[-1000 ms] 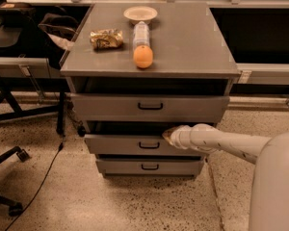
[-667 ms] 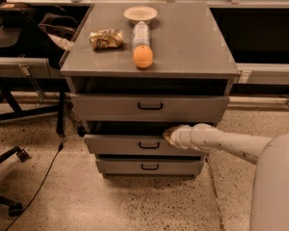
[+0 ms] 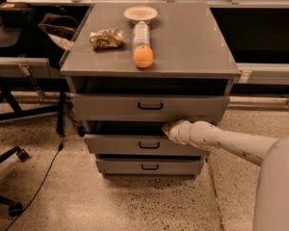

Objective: Open middle drawer

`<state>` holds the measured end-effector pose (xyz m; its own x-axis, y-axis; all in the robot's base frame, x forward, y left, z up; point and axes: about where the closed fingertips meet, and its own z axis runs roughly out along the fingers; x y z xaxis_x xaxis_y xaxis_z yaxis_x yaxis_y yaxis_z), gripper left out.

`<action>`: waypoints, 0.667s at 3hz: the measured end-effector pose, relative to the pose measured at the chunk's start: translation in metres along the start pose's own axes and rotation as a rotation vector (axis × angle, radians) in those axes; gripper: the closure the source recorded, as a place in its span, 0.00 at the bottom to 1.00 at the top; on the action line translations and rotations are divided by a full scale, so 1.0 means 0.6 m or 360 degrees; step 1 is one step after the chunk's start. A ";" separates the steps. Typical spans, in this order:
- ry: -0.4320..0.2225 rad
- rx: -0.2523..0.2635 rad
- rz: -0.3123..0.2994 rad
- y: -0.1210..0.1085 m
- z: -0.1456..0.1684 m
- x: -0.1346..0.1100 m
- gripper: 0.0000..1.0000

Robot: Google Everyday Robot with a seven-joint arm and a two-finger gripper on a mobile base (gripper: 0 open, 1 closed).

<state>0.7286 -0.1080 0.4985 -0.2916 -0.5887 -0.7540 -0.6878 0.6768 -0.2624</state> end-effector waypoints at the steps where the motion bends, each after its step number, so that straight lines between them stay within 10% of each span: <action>1: 0.0037 0.0008 0.0035 -0.005 0.020 0.002 1.00; 2: 0.0037 0.0008 0.0035 -0.002 0.018 0.003 1.00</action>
Offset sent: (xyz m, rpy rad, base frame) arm 0.0235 0.0048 -0.0927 -0.0205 0.2692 -0.0560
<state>0.7363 -0.1049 0.4910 -0.3218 -0.5837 -0.7454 -0.6779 0.6917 -0.2490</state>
